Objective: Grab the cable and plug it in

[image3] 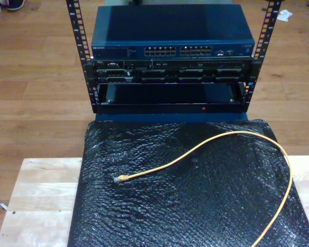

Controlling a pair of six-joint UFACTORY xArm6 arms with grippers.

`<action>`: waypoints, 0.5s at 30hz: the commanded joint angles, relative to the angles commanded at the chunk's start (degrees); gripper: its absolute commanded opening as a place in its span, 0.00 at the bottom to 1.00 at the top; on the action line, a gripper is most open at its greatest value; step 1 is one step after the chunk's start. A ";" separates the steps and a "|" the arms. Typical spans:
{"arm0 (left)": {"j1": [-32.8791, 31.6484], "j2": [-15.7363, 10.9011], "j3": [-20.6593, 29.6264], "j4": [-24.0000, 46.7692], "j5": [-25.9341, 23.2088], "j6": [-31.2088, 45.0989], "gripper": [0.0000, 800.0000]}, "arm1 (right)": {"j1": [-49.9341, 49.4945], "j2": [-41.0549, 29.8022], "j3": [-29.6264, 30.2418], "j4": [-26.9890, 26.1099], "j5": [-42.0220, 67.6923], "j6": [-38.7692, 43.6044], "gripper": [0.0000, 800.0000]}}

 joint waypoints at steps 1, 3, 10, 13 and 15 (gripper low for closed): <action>-0.70 0.00 -0.18 -0.26 0.44 -0.97 1.00 | 0.00 0.44 -0.97 0.97 0.97 0.70 1.00; -2.02 -0.09 -0.70 -0.97 0.97 -2.90 1.00 | 0.18 1.05 -2.55 3.16 2.81 2.20 1.00; -7.12 -0.09 -2.81 -4.22 4.31 -9.67 1.00 | 3.16 2.64 -8.26 7.65 10.73 7.38 1.00; -8.09 -0.09 -3.08 -5.19 5.54 -11.08 1.00 | 4.92 2.73 -9.85 8.88 12.84 9.49 1.00; -8.18 -0.26 -3.25 -5.89 6.15 -11.69 1.00 | 5.54 2.64 -10.81 9.76 14.15 10.37 1.00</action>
